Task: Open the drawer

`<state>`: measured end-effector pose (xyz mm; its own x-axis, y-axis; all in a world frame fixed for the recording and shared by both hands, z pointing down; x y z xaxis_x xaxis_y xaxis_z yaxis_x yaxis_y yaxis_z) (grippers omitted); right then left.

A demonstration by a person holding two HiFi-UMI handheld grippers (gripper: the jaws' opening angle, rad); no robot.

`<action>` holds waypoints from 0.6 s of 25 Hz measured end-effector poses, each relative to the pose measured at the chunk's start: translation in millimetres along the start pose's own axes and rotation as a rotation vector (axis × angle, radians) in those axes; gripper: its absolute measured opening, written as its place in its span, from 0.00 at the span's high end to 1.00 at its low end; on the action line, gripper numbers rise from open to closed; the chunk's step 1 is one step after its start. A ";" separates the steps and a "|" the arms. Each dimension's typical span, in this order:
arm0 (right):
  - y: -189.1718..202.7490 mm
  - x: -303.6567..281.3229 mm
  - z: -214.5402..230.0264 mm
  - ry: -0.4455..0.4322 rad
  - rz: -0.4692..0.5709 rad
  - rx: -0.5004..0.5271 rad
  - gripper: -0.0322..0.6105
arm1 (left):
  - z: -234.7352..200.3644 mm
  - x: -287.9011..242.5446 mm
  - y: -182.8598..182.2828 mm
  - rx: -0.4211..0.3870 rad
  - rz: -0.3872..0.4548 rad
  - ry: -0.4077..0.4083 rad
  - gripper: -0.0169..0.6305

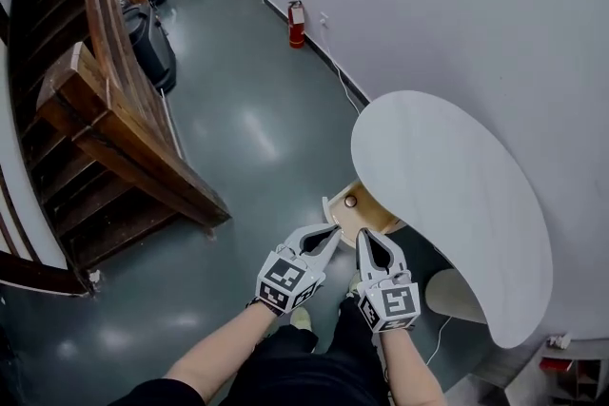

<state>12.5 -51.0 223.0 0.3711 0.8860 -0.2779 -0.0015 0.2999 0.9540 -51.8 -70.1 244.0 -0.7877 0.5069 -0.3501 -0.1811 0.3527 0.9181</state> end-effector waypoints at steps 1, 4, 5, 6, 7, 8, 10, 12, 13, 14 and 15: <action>-6.2 -0.8 1.1 -0.002 0.008 0.003 0.93 | -1.0 1.3 -8.2 -0.002 0.008 -0.005 0.96; -23.5 -2.3 5.3 -0.008 0.029 0.009 0.93 | -2.4 3.3 -30.2 -0.005 0.033 -0.013 0.96; -28.1 -0.6 4.8 -0.009 0.032 0.009 0.93 | -0.3 5.5 -35.2 -0.004 0.037 -0.012 0.96; -32.7 1.9 3.5 -0.011 0.032 0.012 0.93 | 2.9 8.1 -39.5 -0.003 0.039 -0.010 0.96; -37.9 4.6 2.3 -0.014 0.033 0.019 0.93 | 6.8 10.6 -43.7 -0.001 0.041 -0.008 0.96; -43.6 7.5 1.7 -0.016 0.036 0.026 0.93 | 11.1 12.5 -48.0 -0.001 0.043 -0.006 0.96; -55.9 12.7 2.5 -0.019 0.046 0.036 0.93 | 19.1 15.3 -56.9 -0.003 0.052 -0.002 0.96; -68.9 13.5 4.1 -0.020 0.064 0.044 0.93 | 22.6 17.1 -67.6 -0.015 0.072 0.002 0.96; -75.0 12.4 4.0 -0.022 0.074 0.048 0.93 | 22.1 18.0 -72.9 -0.022 0.082 0.000 0.96; -79.3 12.0 3.3 -0.024 0.080 0.051 0.93 | 21.5 19.4 -76.8 -0.024 0.089 -0.004 0.96; -81.7 12.5 2.6 -0.026 0.082 0.052 0.93 | 21.5 21.1 -79.3 -0.022 0.093 -0.008 0.96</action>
<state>19.7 -65.4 141.9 0.3960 0.8970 -0.1963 0.0148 0.2075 0.9781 -41.4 -70.5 159.8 -0.7970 0.5431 -0.2642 -0.1202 0.2861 0.9506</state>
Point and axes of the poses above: the fingertips, and each gripper's own axes: x backward along the fingers, z to its right, y out of its underside, the point moved 2 cm from there along x, backward along the fingers, and after that the axes turned 7 degrees about -z, right-handed, at the moved point
